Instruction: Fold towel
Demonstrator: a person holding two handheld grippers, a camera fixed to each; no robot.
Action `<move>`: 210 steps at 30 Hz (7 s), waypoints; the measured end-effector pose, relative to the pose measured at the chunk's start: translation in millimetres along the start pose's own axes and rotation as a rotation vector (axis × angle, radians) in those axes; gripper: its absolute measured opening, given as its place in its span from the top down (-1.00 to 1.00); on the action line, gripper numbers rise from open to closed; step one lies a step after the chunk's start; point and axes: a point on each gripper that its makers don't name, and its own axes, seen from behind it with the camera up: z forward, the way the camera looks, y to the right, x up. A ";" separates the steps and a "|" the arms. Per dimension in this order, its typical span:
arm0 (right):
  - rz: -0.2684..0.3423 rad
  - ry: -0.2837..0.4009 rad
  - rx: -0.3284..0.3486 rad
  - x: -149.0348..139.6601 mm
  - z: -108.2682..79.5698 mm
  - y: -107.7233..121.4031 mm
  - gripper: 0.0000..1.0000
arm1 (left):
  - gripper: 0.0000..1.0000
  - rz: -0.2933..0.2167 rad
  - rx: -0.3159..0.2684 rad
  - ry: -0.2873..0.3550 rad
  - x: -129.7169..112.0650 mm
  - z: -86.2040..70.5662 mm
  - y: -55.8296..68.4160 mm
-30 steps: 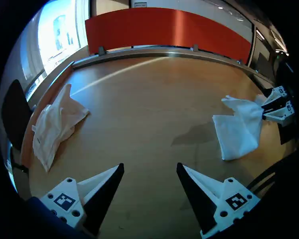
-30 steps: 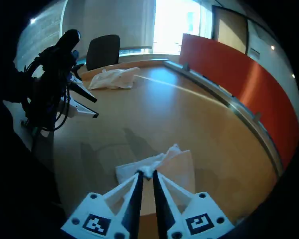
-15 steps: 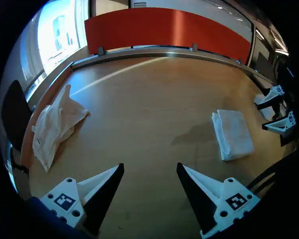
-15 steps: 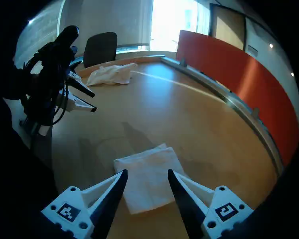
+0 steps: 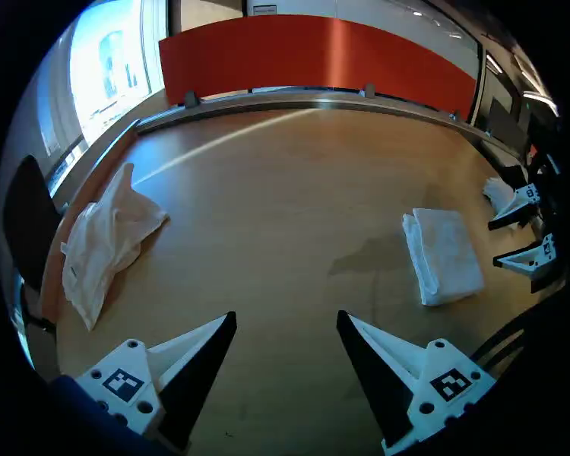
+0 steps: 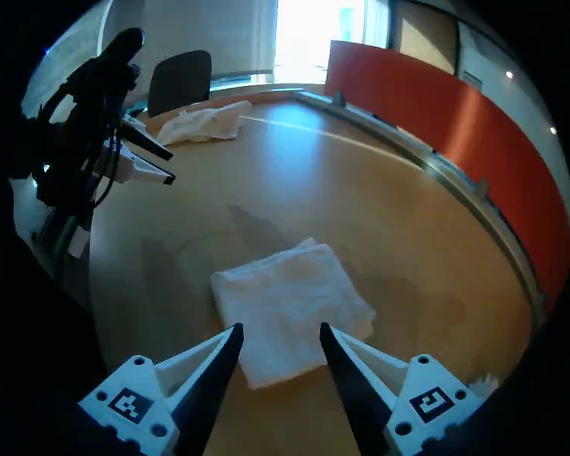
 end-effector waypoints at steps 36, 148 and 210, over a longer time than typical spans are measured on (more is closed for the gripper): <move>0.086 -0.123 -0.064 -83.2 26.2 -14.6 -0.39 | -0.97 0.001 -0.008 -0.001 -2.4 0.0 2.4; 0.257 0.130 -0.480 10.7 -173.3 298.7 0.90 | -0.96 0.044 -0.036 0.037 22.7 0.2 24.3; 0.503 -0.063 -0.586 -150.4 -239.8 304.2 0.91 | -0.97 0.072 -0.042 0.030 27.3 -3.1 31.7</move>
